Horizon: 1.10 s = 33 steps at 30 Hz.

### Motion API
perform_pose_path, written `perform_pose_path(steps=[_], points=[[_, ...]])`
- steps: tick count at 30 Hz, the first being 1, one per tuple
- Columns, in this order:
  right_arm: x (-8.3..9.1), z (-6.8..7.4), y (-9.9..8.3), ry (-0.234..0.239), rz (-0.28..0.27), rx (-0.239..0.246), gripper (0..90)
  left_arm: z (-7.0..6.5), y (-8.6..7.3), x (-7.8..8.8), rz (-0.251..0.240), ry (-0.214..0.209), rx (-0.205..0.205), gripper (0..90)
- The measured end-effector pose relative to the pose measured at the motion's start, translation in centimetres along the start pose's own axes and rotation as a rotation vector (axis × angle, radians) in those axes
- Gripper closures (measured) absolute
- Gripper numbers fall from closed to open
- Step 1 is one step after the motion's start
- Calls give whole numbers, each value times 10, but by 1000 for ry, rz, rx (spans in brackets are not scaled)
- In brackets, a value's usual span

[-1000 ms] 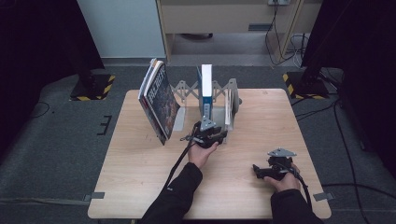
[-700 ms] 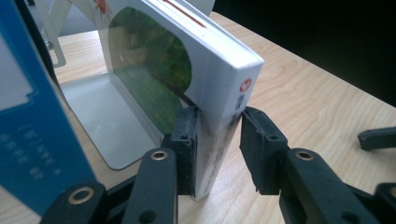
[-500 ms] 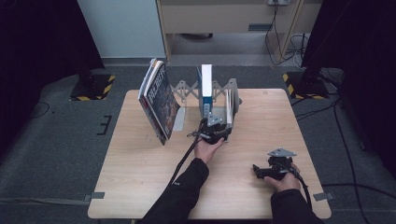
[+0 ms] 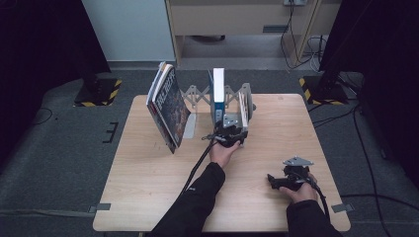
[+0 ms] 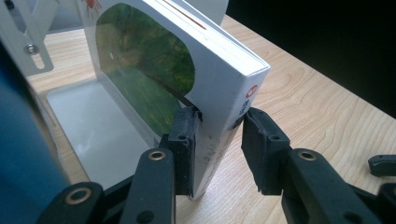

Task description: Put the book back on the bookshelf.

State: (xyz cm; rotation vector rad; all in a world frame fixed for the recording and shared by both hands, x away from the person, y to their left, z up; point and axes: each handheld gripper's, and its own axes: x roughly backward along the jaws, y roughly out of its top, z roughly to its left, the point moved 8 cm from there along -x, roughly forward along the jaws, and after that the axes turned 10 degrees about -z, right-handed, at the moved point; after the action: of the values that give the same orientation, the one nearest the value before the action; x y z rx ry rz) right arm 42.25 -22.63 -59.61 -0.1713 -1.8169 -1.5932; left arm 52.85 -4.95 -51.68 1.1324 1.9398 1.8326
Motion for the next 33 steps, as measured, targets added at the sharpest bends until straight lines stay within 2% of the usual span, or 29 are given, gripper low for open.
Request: perform_pose_path(steps=[5, 9, 16, 19, 24, 27, 30, 33], points=[[0, 0, 0, 1, 0, 0, 9, -1, 0, -1, -1, 2, -13, 643], [0, 0, 0, 1, 0, 1, 10, -1, 0, 5, 3, -5, -19, 618], [0, 0, 0, 0, 0, 1, 9, -3, 9, 35, -4, -43, -48, 531], [0, 0, 0, 0, 0, 1, 9, -2, 11, 58, 3, -69, -37, 494], [0, 0, 0, 0, 0, 1, 9, 9, 3, 97, 43, -80, -29, 417], [0, 0, 0, 1, 0, 0, 9, 22, -5, 123, 59, -46, -47, 388], [0, 0, 0, 0, 0, 0, 8, 33, -18, 151, 86, -44, -25, 356], [0, 0, 0, 0, 0, 0, 9, 50, -39, 178, 123, 0, -49, 333]])
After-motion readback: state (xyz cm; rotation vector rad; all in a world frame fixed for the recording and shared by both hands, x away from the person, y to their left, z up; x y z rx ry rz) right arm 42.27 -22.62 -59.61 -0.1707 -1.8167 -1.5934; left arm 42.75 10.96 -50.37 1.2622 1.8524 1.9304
